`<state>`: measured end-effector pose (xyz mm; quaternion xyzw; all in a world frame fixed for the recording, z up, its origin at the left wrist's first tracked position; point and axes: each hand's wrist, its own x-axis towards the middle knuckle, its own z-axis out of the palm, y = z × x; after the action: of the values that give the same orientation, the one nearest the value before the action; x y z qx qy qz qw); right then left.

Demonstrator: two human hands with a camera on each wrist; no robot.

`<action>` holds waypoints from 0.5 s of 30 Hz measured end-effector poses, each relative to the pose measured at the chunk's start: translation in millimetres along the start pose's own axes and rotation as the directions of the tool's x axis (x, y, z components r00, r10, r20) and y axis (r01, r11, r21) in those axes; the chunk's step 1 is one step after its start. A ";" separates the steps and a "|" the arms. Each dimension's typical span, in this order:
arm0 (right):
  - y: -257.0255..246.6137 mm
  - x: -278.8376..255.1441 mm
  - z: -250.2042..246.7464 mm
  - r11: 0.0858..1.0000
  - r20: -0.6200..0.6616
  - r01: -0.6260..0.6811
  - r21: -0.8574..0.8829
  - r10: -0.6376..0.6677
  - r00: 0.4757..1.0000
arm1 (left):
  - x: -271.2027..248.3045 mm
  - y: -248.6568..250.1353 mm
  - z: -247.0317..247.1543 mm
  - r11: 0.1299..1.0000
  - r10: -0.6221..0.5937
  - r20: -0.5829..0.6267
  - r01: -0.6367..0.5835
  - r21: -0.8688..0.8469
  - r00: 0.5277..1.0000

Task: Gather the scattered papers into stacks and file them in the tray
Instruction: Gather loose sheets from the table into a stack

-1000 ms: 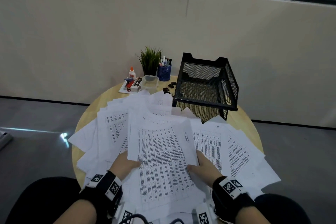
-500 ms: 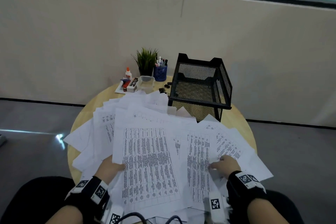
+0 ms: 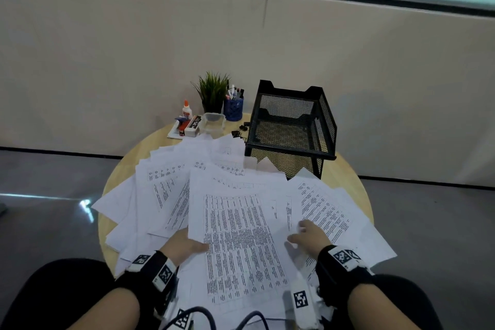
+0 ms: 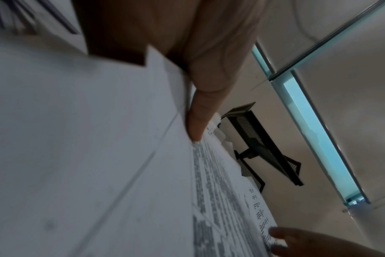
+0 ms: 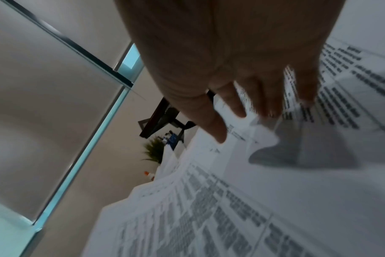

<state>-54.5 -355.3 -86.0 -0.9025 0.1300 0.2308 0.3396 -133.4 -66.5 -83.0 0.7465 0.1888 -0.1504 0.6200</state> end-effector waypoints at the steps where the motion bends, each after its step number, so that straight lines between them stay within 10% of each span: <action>1: 3.6 -0.8 -4.6 0.998 -0.074 -0.065 -0.028 0.063 0.995 | 1.1 -1.8 -0.8 1.000 0.006 -0.018 -0.006 -0.001 1.000; 6: 29.4 -0.8 -28.6 0.930 -0.273 -0.342 0.135 0.367 0.889 | 1.9 -11.9 -7.4 0.999 -0.011 -0.106 0.007 -0.036 0.994; 15: 40.7 8.7 -39.4 0.872 -0.195 -0.268 0.409 0.370 0.908 | 10.7 -20.8 -9.1 0.984 -0.051 -0.154 0.024 -0.177 0.987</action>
<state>-50.0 -412.5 -86.8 -0.8096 0.3643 0.1315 0.4411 -133.8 -53.2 -104.3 0.6953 0.2639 -0.0852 0.6631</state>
